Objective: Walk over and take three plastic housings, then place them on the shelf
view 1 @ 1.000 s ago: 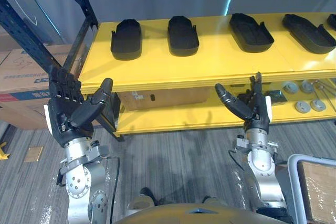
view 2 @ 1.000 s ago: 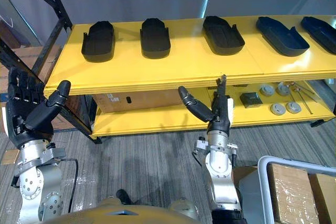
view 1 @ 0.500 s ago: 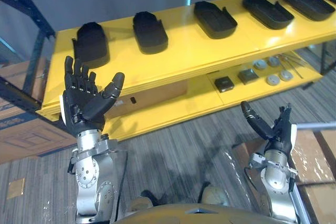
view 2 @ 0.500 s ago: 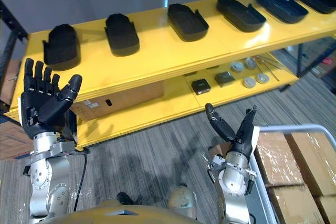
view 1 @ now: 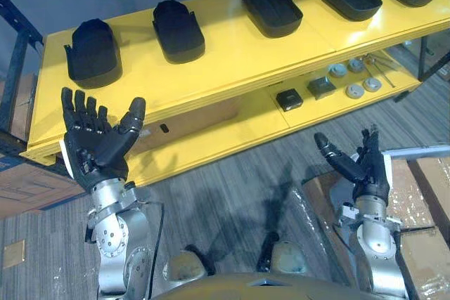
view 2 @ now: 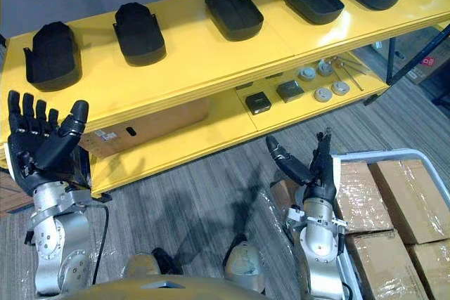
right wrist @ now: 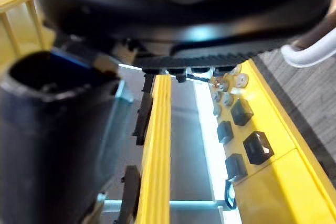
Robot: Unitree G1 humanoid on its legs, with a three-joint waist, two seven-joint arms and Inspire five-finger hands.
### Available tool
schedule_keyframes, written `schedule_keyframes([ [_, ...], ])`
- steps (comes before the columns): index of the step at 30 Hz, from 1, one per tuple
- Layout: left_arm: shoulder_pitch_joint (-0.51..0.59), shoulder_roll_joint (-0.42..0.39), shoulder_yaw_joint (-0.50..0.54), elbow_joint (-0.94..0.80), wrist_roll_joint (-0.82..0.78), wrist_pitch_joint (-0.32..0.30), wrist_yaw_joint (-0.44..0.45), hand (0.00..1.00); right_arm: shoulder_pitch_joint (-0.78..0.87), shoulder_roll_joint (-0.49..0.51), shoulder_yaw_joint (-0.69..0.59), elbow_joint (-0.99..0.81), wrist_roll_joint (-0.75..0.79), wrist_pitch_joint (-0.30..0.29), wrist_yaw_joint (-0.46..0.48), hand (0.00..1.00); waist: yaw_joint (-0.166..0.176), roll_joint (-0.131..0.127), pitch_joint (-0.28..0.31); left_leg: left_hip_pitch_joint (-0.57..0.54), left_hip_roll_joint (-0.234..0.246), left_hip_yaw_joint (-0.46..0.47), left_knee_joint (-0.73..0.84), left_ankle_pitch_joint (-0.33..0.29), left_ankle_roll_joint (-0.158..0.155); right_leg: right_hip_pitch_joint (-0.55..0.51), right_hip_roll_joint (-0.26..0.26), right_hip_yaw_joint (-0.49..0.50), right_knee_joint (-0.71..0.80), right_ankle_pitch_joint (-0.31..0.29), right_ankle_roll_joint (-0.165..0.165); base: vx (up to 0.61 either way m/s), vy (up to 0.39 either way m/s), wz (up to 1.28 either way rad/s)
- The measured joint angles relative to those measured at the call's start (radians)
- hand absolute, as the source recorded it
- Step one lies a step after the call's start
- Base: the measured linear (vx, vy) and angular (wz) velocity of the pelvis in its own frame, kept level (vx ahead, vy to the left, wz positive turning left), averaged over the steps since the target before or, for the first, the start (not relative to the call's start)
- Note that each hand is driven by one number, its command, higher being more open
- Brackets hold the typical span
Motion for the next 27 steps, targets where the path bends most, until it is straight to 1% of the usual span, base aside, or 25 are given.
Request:
schedule_keyframes([
  [1,0.021,-0.006,0.015,0.001,-0.004,0.000,-0.004,1.00,-0.012,-0.007,0.001,0.002,0.000,-0.005,0.012,1.00,0.017,-0.001,-0.002,-0.008,-0.023,-0.085,-0.005,-0.029,-0.035,0.029,0.009,0.011,-0.033,0.000,-0.002,0.12,-0.103,-0.30],
  [2,0.034,-0.007,0.017,0.001,-0.006,0.000,-0.010,1.00,-0.020,-0.015,0.003,0.004,0.000,-0.012,0.013,1.00,0.031,0.001,-0.003,-0.010,-0.048,-0.120,-0.034,-0.041,-0.043,0.051,0.012,0.016,-0.059,-0.001,-0.007,0.14,-0.052,-0.28],
  [3,0.042,-0.008,0.019,0.001,-0.006,0.000,-0.016,1.00,-0.026,-0.020,0.004,0.008,0.001,-0.017,0.013,1.00,0.035,0.000,-0.003,-0.014,-0.063,-0.132,-0.051,-0.043,-0.044,0.065,0.012,0.018,-0.073,-0.001,-0.007,0.19,-0.025,-0.12],
  [4,0.062,-0.021,0.024,0.001,-0.004,0.000,-0.038,1.00,-0.049,-0.028,0.008,0.024,0.012,-0.022,0.010,1.00,0.045,-0.002,-0.001,-0.042,-0.099,-0.165,-0.090,-0.044,-0.041,0.103,0.011,0.023,-0.106,-0.002,-0.006,0.17,0.013,-0.08],
  [5,0.068,-0.027,0.026,0.001,-0.004,-0.001,-0.049,1.00,-0.057,-0.030,0.010,0.035,0.017,-0.028,0.006,1.00,0.054,-0.001,-0.003,-0.055,-0.113,-0.187,-0.111,-0.039,-0.045,0.112,0.009,0.028,-0.113,-0.002,-0.004,0.17,0.040,-0.21],
  [6,0.078,-0.040,0.033,0.001,-0.005,-0.004,-0.071,1.00,-0.076,-0.036,0.022,0.059,0.032,-0.042,-0.003,1.00,0.071,0.004,-0.007,-0.071,-0.133,-0.228,-0.148,-0.024,-0.043,0.120,0.003,0.038,-0.116,-0.003,0.007,0.16,0.103,-0.51],
  [7,0.096,-0.058,0.041,0.000,-0.010,-0.010,-0.096,1.00,-0.101,-0.043,0.045,0.093,0.032,-0.051,-0.017,1.00,0.090,0.020,-0.015,-0.075,-0.164,-0.284,-0.211,0.035,-0.039,0.118,-0.001,0.063,-0.112,-0.001,0.040,0.21,0.174,-0.89],
  [8,0.127,-0.068,0.046,0.002,-0.032,-0.026,-0.123,1.00,-0.123,-0.046,0.072,0.129,0.031,-0.055,-0.024,1.00,0.113,0.051,-0.035,-0.068,-0.170,-0.312,-0.232,0.117,-0.036,0.117,0.008,0.104,-0.108,-0.003,0.069,0.24,0.200,-0.85],
  [9,0.131,-0.065,0.056,0.006,-0.035,-0.027,-0.131,1.00,-0.136,-0.032,0.094,0.156,0.031,-0.056,-0.028,1.00,0.112,0.032,-0.037,-0.055,-0.185,-0.299,-0.225,0.117,-0.032,0.125,-0.008,0.116,-0.111,0.003,0.082,0.35,0.193,-0.56],
  [10,0.136,-0.064,0.059,0.002,-0.033,-0.032,-0.142,1.00,-0.135,-0.021,0.132,0.171,0.030,-0.055,-0.031,1.00,0.109,0.009,-0.052,-0.044,-0.216,-0.304,-0.251,0.102,-0.026,0.127,-0.036,0.122,-0.123,0.014,0.104,0.31,0.133,-0.08],
  [11,0.126,-0.062,0.060,0.002,-0.032,-0.032,-0.150,1.00,-0.136,-0.015,0.154,0.172,0.030,-0.056,-0.030,1.00,0.108,-0.008,-0.052,-0.039,-0.239,-0.297,-0.268,0.106,-0.018,0.125,-0.057,0.121,-0.129,0.020,0.112,0.33,0.140,0.03],
  [13,0.105,-0.062,0.064,0.001,-0.033,-0.032,-0.168,1.00,-0.147,0.022,0.181,0.173,0.031,-0.056,-0.029,1.00,0.109,-0.032,-0.049,-0.009,-0.272,-0.276,-0.299,0.103,0.001,0.136,-0.088,0.117,-0.138,0.038,0.141,0.18,0.114,-0.06],
  [15,0.098,-0.063,0.067,-0.005,-0.031,-0.032,-0.170,1.00,-0.161,0.055,0.192,0.174,0.029,-0.056,-0.040,1.00,0.109,-0.040,-0.051,0.030,-0.288,-0.259,-0.324,0.096,0.008,0.150,-0.100,0.117,-0.138,0.048,0.145,0.12,0.067,-0.28],
  [17,0.091,-0.063,0.070,-0.034,-0.031,-0.032,-0.171,1.00,-0.179,0.059,0.203,0.178,0.021,-0.057,-0.062,1.00,0.110,-0.045,-0.052,0.045,-0.291,-0.244,-0.324,0.074,0.003,0.148,-0.102,0.117,-0.133,0.053,0.141,0.06,0.062,-0.34],
  [19,0.081,-0.063,0.070,-0.044,-0.029,-0.032,-0.174,1.00,-0.179,0.056,0.195,0.178,-0.013,-0.057,-0.080,1.00,0.107,-0.047,-0.055,0.049,-0.290,-0.242,-0.318,0.047,0.002,0.132,-0.109,0.110,-0.094,0.048,0.132,0.01,0.045,-0.17],
  [21,0.050,-0.063,0.070,-0.044,-0.029,-0.032,-0.177,1.00,-0.171,0.049,0.177,0.178,-0.012,-0.056,-0.081,1.00,0.100,-0.047,-0.055,0.051,-0.284,-0.248,-0.303,0.030,0.003,0.086,-0.125,0.110,0.012,0.042,0.122,0.00,0.068,-0.07],
  [24,0.030,-0.057,0.070,-0.044,-0.028,-0.031,-0.184,1.00,-0.166,0.050,0.155,0.178,-0.013,-0.057,-0.082,1.00,0.098,-0.058,-0.055,0.065,-0.285,-0.249,-0.305,0.036,0.010,0.072,-0.145,0.112,0.066,0.042,0.118,0.00,0.058,0.02],
  [25,0.022,-0.051,0.073,-0.044,-0.027,-0.031,-0.183,1.00,-0.178,0.048,0.140,0.177,-0.013,-0.058,-0.081,1.00,0.099,-0.057,-0.055,0.065,-0.286,-0.253,-0.305,0.038,0.013,0.073,-0.147,0.111,0.069,0.052,0.103,0.00,0.042,0.10],
  [26,0.018,-0.047,0.077,-0.046,-0.027,-0.031,-0.183,1.00,-0.191,0.045,0.134,0.177,-0.013,-0.059,-0.079,1.00,0.099,-0.057,-0.054,0.062,-0.285,-0.258,-0.306,0.040,0.015,0.076,-0.144,0.112,0.069,0.060,0.098,0.00,0.052,0.16],
  [27,0.015,-0.041,0.081,-0.046,-0.028,-0.031,-0.181,1.00,-0.206,0.038,0.124,0.177,-0.014,-0.063,-0.077,1.00,0.099,-0.057,-0.054,0.060,-0.285,-0.265,-0.306,0.042,0.018,0.082,-0.141,0.113,0.065,0.065,0.102,0.00,0.054,0.31],
])
